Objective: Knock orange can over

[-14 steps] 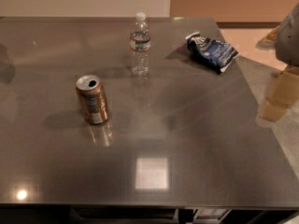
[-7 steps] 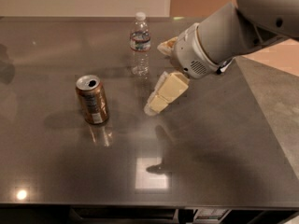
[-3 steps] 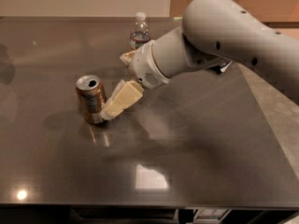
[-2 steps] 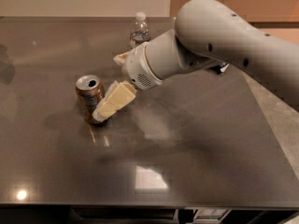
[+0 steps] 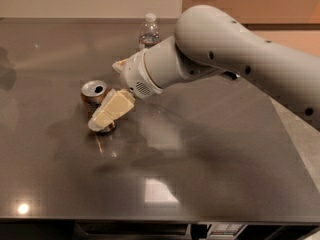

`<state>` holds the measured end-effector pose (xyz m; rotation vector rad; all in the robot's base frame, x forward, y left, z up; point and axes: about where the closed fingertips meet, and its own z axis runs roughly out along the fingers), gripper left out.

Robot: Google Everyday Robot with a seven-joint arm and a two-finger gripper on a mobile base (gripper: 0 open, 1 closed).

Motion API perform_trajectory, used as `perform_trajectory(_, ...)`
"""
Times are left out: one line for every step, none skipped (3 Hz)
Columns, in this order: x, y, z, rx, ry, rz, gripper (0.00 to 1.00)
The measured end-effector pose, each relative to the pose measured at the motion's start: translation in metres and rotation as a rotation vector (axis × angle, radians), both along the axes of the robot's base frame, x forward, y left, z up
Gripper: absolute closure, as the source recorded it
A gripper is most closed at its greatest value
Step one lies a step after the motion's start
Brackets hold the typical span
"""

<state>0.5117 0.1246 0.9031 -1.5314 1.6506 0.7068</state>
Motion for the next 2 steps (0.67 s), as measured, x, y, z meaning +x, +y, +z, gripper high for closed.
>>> perform_trajectory(-0.0004, 0.0085, -0.0028, 0.0, 0.003, 0.007, 0.18)
perform_trajectory(-0.0007, 0.0115, -0.0032, 0.002, 0.006, 0.01, 0.41)
